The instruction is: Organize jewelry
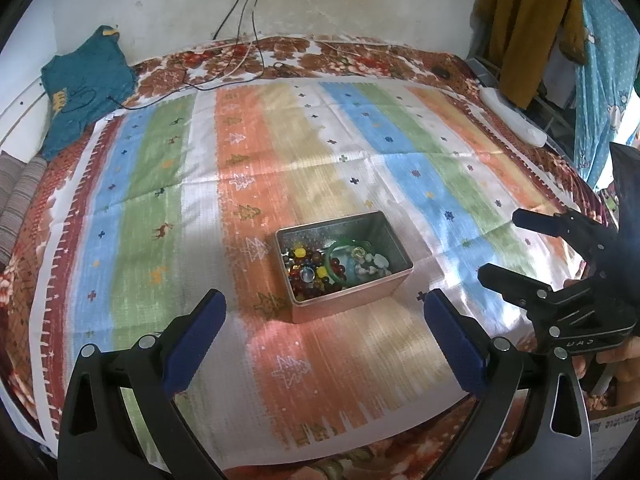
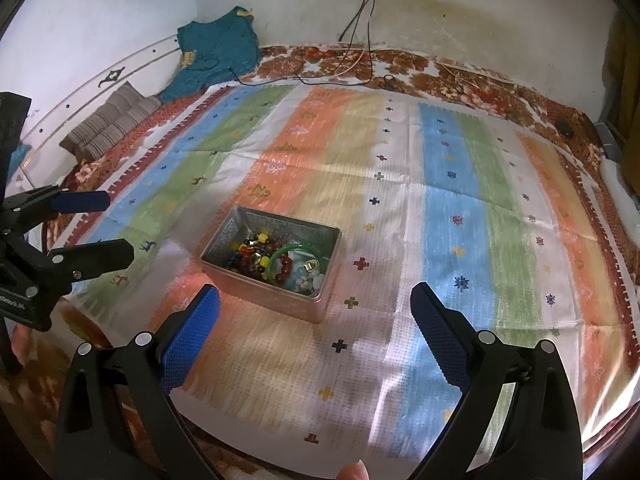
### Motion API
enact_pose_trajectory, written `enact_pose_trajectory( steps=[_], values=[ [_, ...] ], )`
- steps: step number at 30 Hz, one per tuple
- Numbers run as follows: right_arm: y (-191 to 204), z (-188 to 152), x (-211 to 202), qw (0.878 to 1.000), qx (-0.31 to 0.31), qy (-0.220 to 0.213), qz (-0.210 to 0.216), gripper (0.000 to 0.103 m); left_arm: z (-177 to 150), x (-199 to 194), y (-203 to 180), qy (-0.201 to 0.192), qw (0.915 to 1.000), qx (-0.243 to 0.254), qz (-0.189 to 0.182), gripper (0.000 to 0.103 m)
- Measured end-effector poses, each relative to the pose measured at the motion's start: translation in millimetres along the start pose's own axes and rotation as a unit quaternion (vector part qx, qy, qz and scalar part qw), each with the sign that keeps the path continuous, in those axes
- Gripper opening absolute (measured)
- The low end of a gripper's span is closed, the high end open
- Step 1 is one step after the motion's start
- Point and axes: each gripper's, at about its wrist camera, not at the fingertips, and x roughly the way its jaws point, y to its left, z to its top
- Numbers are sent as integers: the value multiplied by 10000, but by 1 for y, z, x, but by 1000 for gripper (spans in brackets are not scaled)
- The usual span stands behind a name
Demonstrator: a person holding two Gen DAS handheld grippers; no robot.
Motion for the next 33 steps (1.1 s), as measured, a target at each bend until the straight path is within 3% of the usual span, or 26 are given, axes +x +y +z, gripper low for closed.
enact_pose_trajectory(
  steps=[6, 22, 33],
  values=[
    [2, -3, -5, 10000, -17, -62, 9, 97, -4, -9, -2, -176, 9995, 50, -274, 97],
    [3, -2, -10, 9999, -20, -131, -21, 97, -6, -15, -12, -316, 9990, 295, 122, 97],
    [4, -2, -22, 9993, -36, -368, -42, 97, -9, -24, -17, -567, 9976, 365, 144, 97]
  ],
)
